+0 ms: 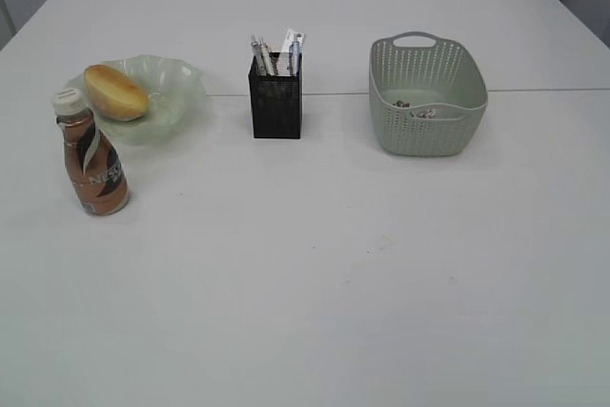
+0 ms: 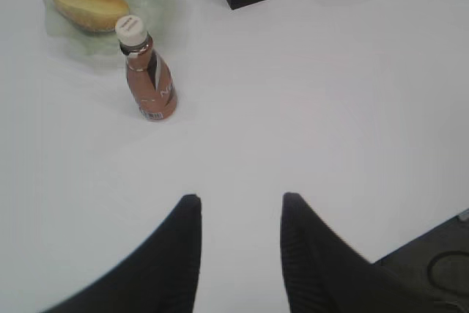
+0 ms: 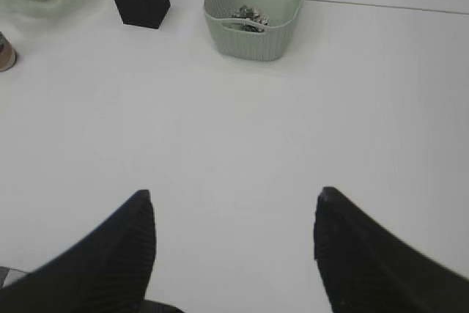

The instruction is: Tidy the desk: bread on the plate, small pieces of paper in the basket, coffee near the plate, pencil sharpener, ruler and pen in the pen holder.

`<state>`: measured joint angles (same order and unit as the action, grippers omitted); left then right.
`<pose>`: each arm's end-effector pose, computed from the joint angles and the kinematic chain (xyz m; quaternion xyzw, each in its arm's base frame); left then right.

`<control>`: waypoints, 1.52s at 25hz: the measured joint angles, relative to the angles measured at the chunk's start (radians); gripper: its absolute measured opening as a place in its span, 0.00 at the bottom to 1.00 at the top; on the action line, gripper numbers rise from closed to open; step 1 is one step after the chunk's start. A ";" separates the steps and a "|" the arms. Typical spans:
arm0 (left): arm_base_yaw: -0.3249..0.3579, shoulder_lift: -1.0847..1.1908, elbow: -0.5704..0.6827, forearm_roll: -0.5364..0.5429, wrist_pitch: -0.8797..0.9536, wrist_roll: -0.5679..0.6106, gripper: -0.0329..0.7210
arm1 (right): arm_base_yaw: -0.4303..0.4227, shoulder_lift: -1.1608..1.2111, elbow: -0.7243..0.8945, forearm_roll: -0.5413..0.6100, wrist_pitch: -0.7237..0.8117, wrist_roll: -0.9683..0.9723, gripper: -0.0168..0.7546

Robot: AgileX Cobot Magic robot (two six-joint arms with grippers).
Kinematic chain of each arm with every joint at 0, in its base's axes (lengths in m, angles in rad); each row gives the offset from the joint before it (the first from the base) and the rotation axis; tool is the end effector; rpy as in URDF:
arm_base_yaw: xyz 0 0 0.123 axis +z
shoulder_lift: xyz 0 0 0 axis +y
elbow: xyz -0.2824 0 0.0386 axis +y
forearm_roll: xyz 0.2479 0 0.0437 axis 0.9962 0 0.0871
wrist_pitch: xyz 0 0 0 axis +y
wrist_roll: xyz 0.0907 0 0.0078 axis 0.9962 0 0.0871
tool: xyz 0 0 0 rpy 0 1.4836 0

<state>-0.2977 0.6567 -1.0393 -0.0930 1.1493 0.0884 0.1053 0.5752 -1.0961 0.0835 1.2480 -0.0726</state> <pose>0.0782 -0.0321 0.4021 0.1740 0.8844 -0.0912 0.4234 0.0491 0.0124 0.4161 -0.0852 0.8888 0.0486 0.4477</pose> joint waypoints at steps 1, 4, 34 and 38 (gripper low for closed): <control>0.000 -0.069 0.061 -0.001 -0.017 0.025 0.40 | 0.000 -0.043 0.028 0.002 0.000 -0.011 0.67; 0.000 -0.257 0.210 -0.010 -0.043 0.075 0.40 | 0.000 -0.168 0.127 0.009 0.000 -0.027 0.67; -0.002 -0.644 0.505 -0.022 -0.038 0.040 0.37 | 0.000 -0.595 0.598 0.006 -0.094 -0.120 0.67; -0.002 -0.644 0.505 -0.018 -0.038 0.036 0.37 | 0.000 -0.595 0.598 0.004 -0.094 -0.116 0.67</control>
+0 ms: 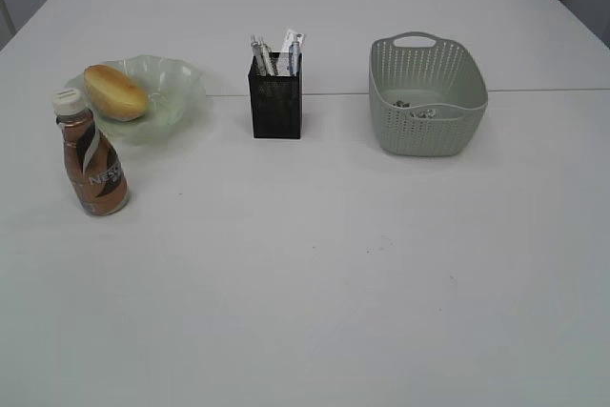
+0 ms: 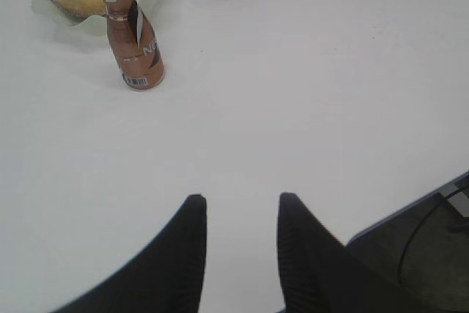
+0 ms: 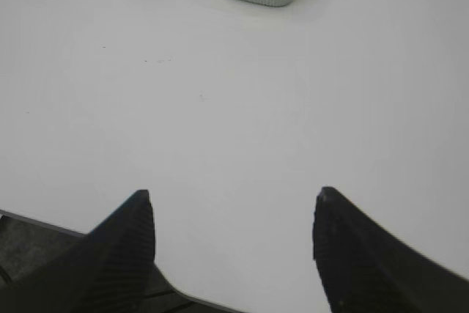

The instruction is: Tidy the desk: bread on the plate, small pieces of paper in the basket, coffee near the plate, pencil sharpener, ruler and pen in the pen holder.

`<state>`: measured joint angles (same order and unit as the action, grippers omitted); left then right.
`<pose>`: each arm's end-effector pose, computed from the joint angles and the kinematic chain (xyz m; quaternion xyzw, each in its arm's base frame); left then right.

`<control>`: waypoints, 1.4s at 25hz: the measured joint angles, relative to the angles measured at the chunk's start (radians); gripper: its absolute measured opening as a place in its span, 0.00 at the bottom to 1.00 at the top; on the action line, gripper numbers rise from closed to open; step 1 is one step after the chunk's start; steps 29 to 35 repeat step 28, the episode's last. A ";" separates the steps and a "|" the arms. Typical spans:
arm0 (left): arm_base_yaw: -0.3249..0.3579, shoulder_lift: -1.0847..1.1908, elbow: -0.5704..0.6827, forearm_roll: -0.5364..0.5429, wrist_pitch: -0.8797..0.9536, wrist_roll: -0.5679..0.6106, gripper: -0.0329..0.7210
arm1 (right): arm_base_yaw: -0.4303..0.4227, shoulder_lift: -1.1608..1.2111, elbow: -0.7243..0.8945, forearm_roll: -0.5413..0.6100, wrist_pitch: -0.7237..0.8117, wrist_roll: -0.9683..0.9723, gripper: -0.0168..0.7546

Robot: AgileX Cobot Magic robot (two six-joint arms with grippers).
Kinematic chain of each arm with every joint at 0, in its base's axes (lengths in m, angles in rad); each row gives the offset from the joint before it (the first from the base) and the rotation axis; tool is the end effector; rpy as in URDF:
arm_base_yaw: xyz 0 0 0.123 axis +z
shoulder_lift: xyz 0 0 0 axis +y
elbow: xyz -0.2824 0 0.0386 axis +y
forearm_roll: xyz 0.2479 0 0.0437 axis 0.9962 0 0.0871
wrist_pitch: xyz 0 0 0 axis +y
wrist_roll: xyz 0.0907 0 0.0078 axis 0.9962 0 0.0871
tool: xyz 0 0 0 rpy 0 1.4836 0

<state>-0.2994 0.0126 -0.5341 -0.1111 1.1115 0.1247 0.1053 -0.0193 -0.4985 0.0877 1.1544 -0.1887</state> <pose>-0.0116 -0.0059 0.2830 0.1849 0.8393 -0.0995 0.5014 -0.0126 0.0060 0.2694 -0.1317 0.8616 0.0232 0.4897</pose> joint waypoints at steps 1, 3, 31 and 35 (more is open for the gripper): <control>0.000 0.000 0.001 0.000 0.000 0.000 0.37 | 0.000 0.000 0.000 0.000 0.002 0.000 0.67; 0.000 0.000 0.001 0.000 0.000 0.000 0.37 | 0.000 0.000 0.002 -0.002 0.001 0.000 0.67; 0.168 0.000 0.001 0.000 -0.002 0.000 0.37 | -0.050 0.000 0.002 -0.002 0.003 0.002 0.67; 0.168 0.000 0.001 0.000 -0.002 0.000 0.37 | -0.050 0.000 0.002 -0.002 0.003 0.002 0.67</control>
